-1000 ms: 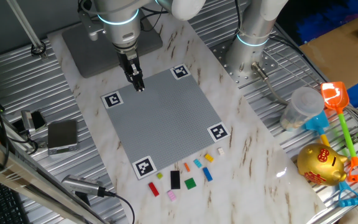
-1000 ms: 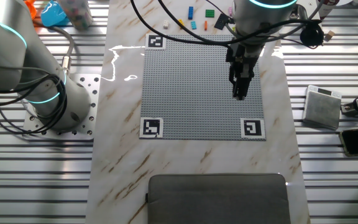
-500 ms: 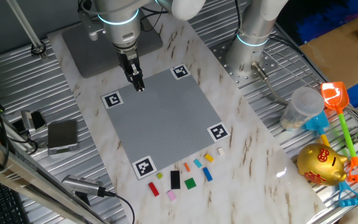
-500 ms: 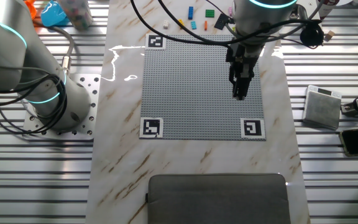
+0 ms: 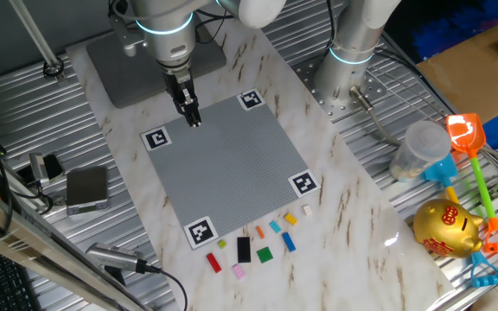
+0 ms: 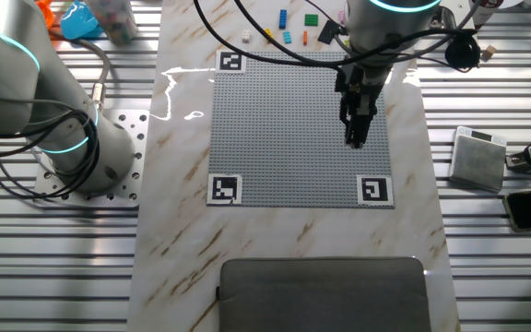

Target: Build with small Lego blocks

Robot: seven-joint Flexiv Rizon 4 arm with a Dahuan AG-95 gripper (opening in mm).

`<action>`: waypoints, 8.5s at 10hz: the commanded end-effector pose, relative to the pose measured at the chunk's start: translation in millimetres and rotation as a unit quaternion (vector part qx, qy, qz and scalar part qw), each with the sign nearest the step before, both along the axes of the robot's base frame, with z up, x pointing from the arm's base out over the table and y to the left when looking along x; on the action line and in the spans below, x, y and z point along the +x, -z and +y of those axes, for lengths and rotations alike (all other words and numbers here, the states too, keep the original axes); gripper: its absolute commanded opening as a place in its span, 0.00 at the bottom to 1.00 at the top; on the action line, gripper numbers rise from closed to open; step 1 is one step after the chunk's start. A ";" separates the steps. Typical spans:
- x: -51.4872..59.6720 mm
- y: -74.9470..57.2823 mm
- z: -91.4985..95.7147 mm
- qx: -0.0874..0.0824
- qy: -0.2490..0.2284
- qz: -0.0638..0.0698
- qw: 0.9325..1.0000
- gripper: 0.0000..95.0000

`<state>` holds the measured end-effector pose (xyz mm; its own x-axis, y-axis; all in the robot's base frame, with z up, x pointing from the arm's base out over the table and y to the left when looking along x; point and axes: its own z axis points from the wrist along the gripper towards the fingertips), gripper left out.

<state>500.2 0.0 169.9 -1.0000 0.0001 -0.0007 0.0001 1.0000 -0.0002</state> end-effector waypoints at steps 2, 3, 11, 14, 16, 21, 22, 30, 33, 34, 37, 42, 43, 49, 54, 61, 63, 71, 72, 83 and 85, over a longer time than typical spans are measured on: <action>-0.2 -0.1 0.0 0.006 -0.011 -0.002 1.000 0.00; -0.2 -0.1 0.0 0.006 -0.011 -0.002 1.000 0.00; -0.2 -0.1 0.0 0.006 -0.011 -0.001 1.000 0.00; -0.2 -0.1 0.0 0.006 -0.011 -0.001 1.000 0.00; -0.2 -0.1 0.0 0.006 -0.011 -0.001 1.000 0.00; -0.4 -0.1 0.1 0.006 -0.011 -0.001 1.000 0.00; -0.4 -0.1 0.1 0.006 -0.011 -0.001 1.000 0.00; -0.5 0.0 0.1 0.004 -0.084 -0.003 0.996 0.00; 0.3 5.2 -1.2 0.006 -0.177 -0.006 0.984 0.00; 0.9 7.4 -1.6 0.006 -0.193 -0.007 0.981 0.00; 3.0 20.6 -3.9 0.010 -0.263 -0.010 0.965 0.00; 15.5 23.5 -5.2 0.021 -0.355 -0.022 0.934 0.00; 18.4 22.7 -5.3 0.024 -0.369 -0.020 0.929 0.00; 30.2 14.7 -20.8 0.044 -0.442 0.009 0.896 0.00; 26.4 21.1 -18.0 0.041 -0.463 0.027 0.885 0.00; 29.3 32.1 19.0 0.034 -0.449 0.034 0.892 0.00; 29.6 33.8 26.9 0.035 -0.444 0.034 0.895 0.00; 22.3 37.3 34.0 0.023 -0.457 0.041 0.888 0.00; 22.2 37.3 34.0 0.024 -0.457 0.041 0.888 0.00; 22.0 37.3 34.0 0.037 -0.505 0.033 0.862 0.00; 22.0 37.3 34.0 0.036 -0.503 0.034 0.863 0.00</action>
